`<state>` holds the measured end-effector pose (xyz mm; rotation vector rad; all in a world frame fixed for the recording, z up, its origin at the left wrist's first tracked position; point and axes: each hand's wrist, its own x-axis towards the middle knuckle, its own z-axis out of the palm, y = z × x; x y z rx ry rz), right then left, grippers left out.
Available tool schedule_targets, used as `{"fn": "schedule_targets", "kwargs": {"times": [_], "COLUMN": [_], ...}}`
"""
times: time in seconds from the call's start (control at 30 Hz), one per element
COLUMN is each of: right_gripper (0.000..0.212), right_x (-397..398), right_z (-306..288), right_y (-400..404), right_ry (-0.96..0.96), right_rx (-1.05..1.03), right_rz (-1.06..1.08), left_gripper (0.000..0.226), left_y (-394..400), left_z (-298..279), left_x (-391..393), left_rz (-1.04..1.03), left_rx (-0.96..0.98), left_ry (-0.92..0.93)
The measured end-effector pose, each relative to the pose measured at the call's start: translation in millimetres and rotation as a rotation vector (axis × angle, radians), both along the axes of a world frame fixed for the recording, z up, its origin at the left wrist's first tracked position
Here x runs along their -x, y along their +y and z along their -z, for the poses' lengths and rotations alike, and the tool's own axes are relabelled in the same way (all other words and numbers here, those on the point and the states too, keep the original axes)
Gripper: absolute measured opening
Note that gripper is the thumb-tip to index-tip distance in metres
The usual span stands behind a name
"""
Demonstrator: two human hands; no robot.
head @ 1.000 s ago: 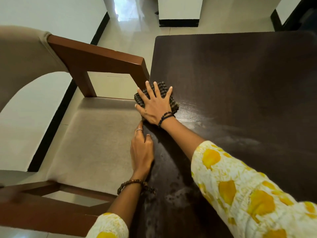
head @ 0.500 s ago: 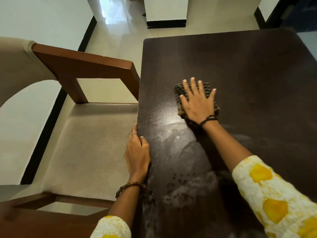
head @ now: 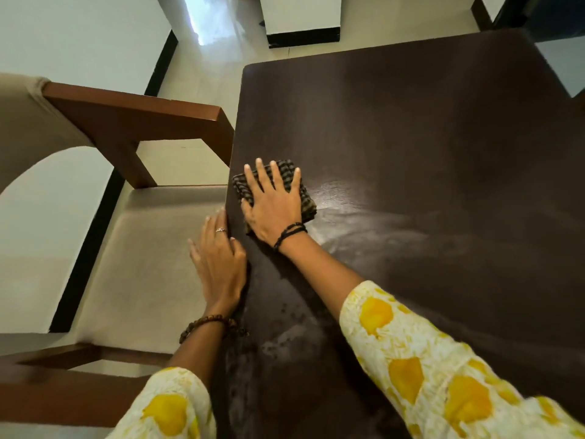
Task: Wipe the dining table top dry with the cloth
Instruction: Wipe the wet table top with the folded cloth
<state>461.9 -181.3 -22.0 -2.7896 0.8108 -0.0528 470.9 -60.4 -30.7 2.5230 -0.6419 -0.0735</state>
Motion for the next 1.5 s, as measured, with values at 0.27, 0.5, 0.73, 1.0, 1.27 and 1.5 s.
{"fn": "schedule_targets", "kwargs": {"times": [0.27, 0.5, 0.73, 1.0, 1.27, 1.5], "right_gripper": [0.059, 0.059, 0.060, 0.056, 0.058, 0.063], "right_x": [118.4, 165.5, 110.0, 156.1, 212.8, 158.9], "right_z": [2.0, -7.5, -4.9, -4.8, -6.3, -5.0], "right_y": [-129.8, -170.7, -100.9, -163.7, -220.7, -114.6], "right_ry": [0.043, 0.068, 0.028, 0.060, 0.047, 0.019], "right_rx": [0.055, -0.006, 0.005, 0.042, -0.008, 0.043], "right_rz": [0.222, 0.397, 0.074, 0.054, 0.494, 0.161], "left_gripper": [0.053, 0.055, 0.055, 0.040, 0.041, 0.044], "left_y": [-38.7, -69.2, -74.4, -75.2, -77.6, -75.9], "left_z": [-11.3, 0.1, -0.5, -4.5, -2.9, -2.9], "left_x": [93.2, 144.8, 144.5, 147.8, 146.2, 143.0], "left_rz": [0.250, 0.291, 0.264, 0.222, 0.219, 0.222], "left_rx": [0.124, 0.004, -0.041, -0.046, -0.033, -0.077], "left_ry": [-0.082, -0.047, -0.097, -0.073, -0.090, -0.078]}}
